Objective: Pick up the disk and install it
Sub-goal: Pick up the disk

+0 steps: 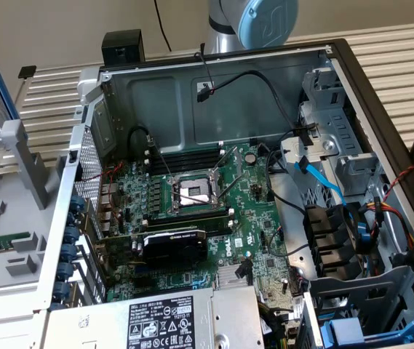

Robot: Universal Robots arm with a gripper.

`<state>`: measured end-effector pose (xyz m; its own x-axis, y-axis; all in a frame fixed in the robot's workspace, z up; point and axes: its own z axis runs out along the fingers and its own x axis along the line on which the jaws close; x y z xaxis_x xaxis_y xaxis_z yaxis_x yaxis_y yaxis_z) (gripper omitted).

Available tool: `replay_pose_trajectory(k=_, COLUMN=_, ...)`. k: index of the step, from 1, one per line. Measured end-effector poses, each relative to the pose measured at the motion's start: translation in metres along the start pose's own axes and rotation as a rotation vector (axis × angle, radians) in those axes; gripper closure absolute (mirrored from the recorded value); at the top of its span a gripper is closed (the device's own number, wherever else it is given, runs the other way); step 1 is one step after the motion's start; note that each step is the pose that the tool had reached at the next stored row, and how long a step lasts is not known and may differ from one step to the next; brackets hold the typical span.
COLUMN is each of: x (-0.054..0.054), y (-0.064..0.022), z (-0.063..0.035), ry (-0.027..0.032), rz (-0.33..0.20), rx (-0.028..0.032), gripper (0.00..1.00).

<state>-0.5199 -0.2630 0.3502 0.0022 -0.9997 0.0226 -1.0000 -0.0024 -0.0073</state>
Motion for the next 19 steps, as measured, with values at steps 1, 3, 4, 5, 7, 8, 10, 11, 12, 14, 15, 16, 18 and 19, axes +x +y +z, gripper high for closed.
replay_pose_trajectory(k=1, x=0.000, y=0.0000, z=-0.0037, ry=0.0006, rz=0.000, rx=0.0009, gripper=0.63)
replay_pose_trajectory(k=3, x=-0.001, y=-0.0001, z=-0.0115, ry=0.0014, rz=0.000, rx=0.0028, gripper=0.63)
replay_pose_trajectory(k=4, x=-0.002, y=-0.0001, z=-0.0157, ry=0.0018, rz=0.000, rx=0.0040, gripper=0.63)
replay_pose_trajectory(k=5, x=-0.002, y=-0.0002, z=-0.0196, ry=0.0021, rz=0.000, rx=0.0050, gripper=0.63)
replay_pose_trajectory(k=7, x=-0.003, y=-0.0002, z=-0.0269, ry=0.0023, rz=0.000, rx=0.0081, gripper=0.63)
replay_pose_trajectory(k=8, x=-0.004, y=-0.0003, z=-0.0304, ry=0.0024, rz=0.000, rx=0.0098, gripper=0.63)
replay_pose_trajectory(k=10, x=-0.005, y=-0.0005, z=-0.0369, ry=0.0027, rz=0.000, rx=0.0138, gripper=0.63)
replay_pose_trajectory(k=11, x=-0.005, y=-0.0007, z=-0.0398, ry=0.0027, rz=0.000, rx=0.0162, gripper=0.63)
replay_pose_trajectory(k=12, x=-0.006, y=-0.0008, z=-0.0424, ry=0.0028, rz=0.000, rx=0.0192, gripper=0.63)
replay_pose_trajectory(k=14, x=-0.007, y=-0.0015, z=-0.0480, ry=0.0027, rz=0.001, rx=0.0253, gripper=0.63)
replay_pose_trajectory(k=15, x=-0.007, y=-0.0023, z=-0.0508, ry=0.0028, rz=0.001, rx=0.0268, gripper=0.63)
replay_pose_trajectory(k=16, x=-0.007, y=-0.0033, z=-0.0538, ry=0.0027, rz=0.001, rx=0.0284, gripper=0.63)
replay_pose_trajectory(k=18, x=-0.006, y=-0.0061, z=-0.0609, ry=0.0028, rz=0.001, rx=0.0290, gripper=0.63)
replay_pose_trajectory(k=19, x=-0.006, y=-0.0075, z=-0.0642, ry=0.0027, rz=0.001, rx=0.0292, gripper=0.63)
